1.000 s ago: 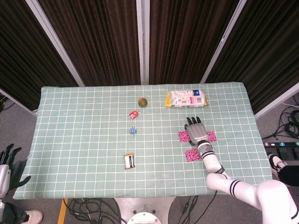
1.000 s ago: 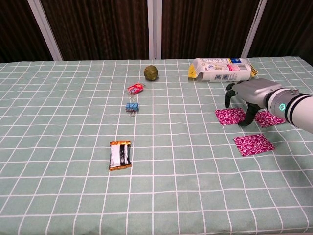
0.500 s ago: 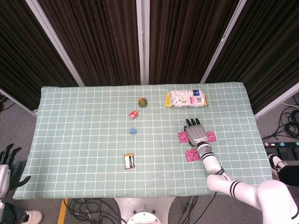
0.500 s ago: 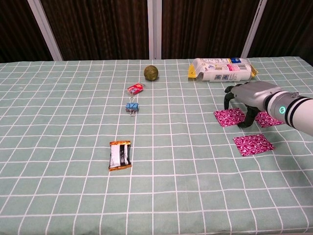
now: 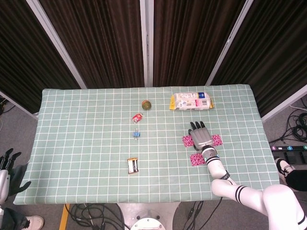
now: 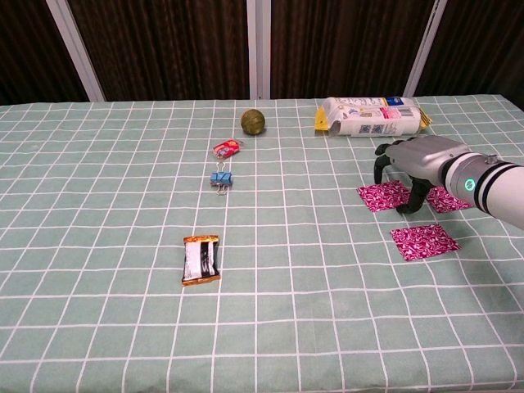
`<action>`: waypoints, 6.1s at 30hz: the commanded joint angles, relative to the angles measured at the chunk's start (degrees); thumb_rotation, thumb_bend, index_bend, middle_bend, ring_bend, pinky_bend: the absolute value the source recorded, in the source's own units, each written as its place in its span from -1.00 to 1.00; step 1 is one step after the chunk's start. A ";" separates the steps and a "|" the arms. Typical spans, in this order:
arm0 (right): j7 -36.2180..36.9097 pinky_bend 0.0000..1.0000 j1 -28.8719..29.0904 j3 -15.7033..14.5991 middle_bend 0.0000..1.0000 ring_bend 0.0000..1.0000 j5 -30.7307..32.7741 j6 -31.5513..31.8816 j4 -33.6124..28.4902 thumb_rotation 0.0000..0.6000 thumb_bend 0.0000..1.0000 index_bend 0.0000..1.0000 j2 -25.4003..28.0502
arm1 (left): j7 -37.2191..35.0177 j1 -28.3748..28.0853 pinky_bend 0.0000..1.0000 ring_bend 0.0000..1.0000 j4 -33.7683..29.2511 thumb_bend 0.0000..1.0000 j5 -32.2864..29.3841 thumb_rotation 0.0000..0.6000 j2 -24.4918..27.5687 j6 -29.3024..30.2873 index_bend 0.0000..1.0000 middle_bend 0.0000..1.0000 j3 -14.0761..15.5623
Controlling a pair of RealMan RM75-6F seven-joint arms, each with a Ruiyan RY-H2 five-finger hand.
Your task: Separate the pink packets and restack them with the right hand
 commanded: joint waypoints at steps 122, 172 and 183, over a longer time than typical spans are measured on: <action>4.26 -1.00 -7.87 -0.66 -0.86 -1.00 -1.32 4.48 -2.71 1.00 -0.64 -0.24 6.70 | -0.55 -0.07 -0.73 -0.74 0.81 -0.89 0.36 1.00 -0.57 -0.05 -0.61 -0.69 -0.08; -4.97 -1.00 -7.67 -6.77 -0.86 -1.00 5.54 12.45 -28.78 0.91 -0.64 -0.42 12.48 | -3.44 -0.15 -0.73 -0.73 3.78 -0.89 0.57 1.00 -1.52 -0.51 -0.61 -0.69 -0.09; 1.98 -1.00 -10.14 -5.51 -0.87 -1.00 -1.69 16.28 -33.79 0.88 -0.64 -0.48 17.95 | -3.58 -0.23 -0.72 -0.74 3.99 -0.89 0.61 1.00 -1.76 -0.49 -0.61 -0.69 -0.20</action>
